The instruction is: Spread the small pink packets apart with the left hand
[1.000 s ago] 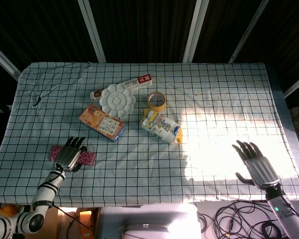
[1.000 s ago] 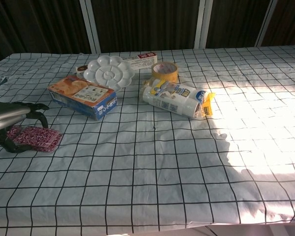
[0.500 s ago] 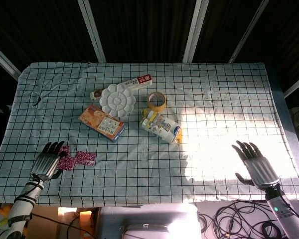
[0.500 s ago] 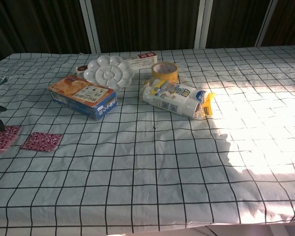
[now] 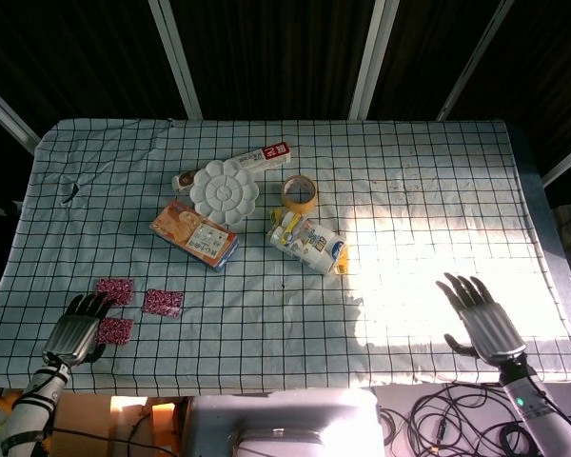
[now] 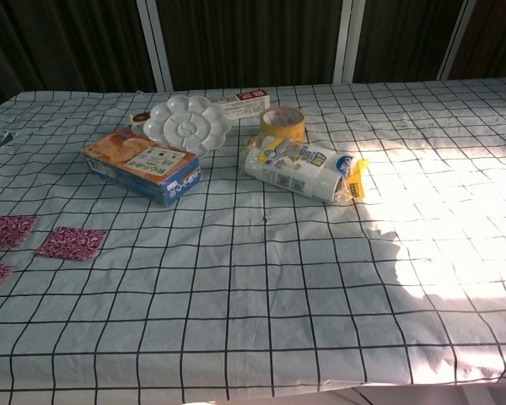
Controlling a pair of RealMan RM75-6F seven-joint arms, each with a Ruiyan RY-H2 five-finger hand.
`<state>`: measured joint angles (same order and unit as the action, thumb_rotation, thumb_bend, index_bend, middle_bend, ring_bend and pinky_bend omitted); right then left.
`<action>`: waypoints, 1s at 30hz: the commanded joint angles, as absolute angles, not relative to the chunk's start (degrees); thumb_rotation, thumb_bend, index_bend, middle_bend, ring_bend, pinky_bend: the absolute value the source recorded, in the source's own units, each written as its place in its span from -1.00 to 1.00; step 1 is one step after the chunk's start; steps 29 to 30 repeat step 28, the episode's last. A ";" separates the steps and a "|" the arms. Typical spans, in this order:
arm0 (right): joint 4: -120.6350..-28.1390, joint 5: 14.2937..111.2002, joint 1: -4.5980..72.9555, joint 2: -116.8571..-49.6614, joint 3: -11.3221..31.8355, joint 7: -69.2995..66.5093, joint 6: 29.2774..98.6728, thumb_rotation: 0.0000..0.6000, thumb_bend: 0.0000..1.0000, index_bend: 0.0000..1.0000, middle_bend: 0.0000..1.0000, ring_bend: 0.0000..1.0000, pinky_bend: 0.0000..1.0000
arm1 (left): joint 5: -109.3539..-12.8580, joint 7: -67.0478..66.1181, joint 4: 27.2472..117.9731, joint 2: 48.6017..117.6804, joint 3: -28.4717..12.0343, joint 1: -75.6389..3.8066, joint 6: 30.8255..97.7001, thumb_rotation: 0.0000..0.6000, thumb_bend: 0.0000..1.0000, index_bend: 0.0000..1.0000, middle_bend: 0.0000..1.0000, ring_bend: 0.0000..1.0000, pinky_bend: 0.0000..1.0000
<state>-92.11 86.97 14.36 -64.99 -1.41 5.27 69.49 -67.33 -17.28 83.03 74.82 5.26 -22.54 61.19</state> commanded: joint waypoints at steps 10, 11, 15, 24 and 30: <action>-93.68 88.14 9.93 -62.45 -2.04 6.18 77.15 1.00 -0.53 -1.00 -1.00 -1.00 -1.00 | -78.89 -9.20 92.24 66.35 5.82 -14.27 78.91 1.00 -0.37 -1.00 -1.00 -1.00 -1.00; -93.97 88.13 9.21 -62.00 -2.04 6.81 78.36 1.00 -0.53 -1.00 -1.00 -1.00 -1.00 | -80.66 -7.51 92.26 65.88 6.04 -13.28 81.02 1.00 -0.37 -1.00 -1.00 -1.00 -1.00; -94.35 88.78 5.61 -61.15 -2.19 9.11 84.51 1.00 -0.53 -1.00 -1.00 -1.00 -1.00 | -87.84 -1.13 90.22 65.87 7.63 -9.28 88.64 1.00 -0.37 -1.00 -1.00 -1.00 -1.00; -89.56 88.75 1.82 -64.08 -1.72 6.56 89.58 1.00 -0.53 -1.00 -1.00 -1.00 -1.00 | -99.07 6.28 79.83 69.85 10.00 -5.15 97.10 1.00 -0.37 -1.00 -1.00 -1.00 -1.00; -89.06 89.64 1.70 -63.98 -1.64 5.56 89.71 1.00 -0.53 -1.00 -1.00 -1.00 -1.00 | -99.22 6.66 78.65 70.38 9.30 -4.21 97.99 1.00 -0.37 -1.00 -1.00 -1.00 -1.00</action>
